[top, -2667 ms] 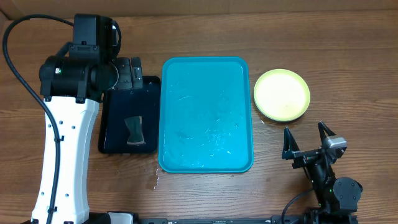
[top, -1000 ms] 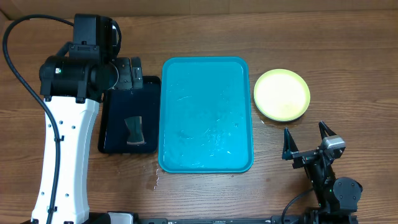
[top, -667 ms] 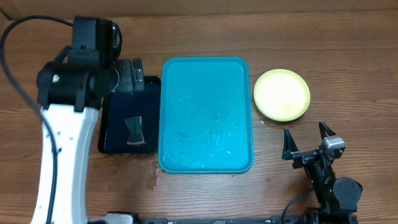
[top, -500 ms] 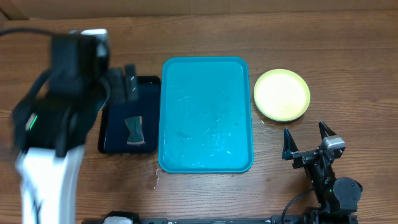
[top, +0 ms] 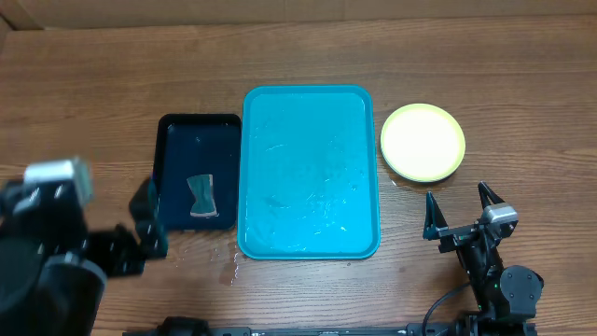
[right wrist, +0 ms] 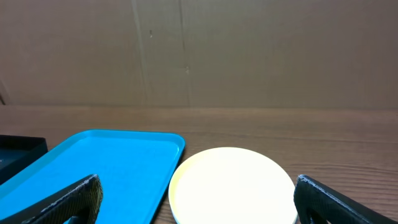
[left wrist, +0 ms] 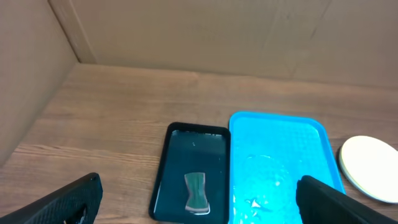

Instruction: Clean dirty plates on tray and stack at the side

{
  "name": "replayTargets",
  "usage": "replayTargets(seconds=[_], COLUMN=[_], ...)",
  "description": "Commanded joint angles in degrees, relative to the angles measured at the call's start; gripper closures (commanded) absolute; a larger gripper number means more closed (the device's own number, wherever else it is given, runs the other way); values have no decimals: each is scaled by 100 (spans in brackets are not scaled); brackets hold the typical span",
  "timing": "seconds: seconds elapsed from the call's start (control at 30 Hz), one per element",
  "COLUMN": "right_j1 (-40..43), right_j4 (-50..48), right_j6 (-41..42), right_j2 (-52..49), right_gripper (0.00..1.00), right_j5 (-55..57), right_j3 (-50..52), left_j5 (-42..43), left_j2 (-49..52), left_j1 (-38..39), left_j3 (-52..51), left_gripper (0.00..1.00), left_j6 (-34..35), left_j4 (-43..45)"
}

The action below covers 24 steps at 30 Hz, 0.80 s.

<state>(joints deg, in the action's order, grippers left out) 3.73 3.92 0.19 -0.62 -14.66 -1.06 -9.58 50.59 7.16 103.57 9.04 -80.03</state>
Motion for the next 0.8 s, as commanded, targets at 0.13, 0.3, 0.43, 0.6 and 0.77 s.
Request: replayTargets(seconds=[0.13,0.3,0.43,0.6,0.77], right_j1=[26,26,26,26,26], right_j4=[-42,-42,-42,-42,-42], right_j6=[-33,-33,-33,-33,-33], right_j2=[46,46,46,46,46], right_gripper=[0,0,0,0,0], right_j5=[0,0,0,0,0], right_j3=[61,61,61,61,61], left_j5=[155,170,173,363,466], left_j2=[-981,-1692,-2299,-3191,-3978], left_j1=[28,26,26,26,26], left_j3=[-326,-1115,-2002,-3370,-4489], left_gripper=[0,0,0,0,0], left_j6=[127,129,225,557,557], left_j4=[-210,-203,-129,341,1099])
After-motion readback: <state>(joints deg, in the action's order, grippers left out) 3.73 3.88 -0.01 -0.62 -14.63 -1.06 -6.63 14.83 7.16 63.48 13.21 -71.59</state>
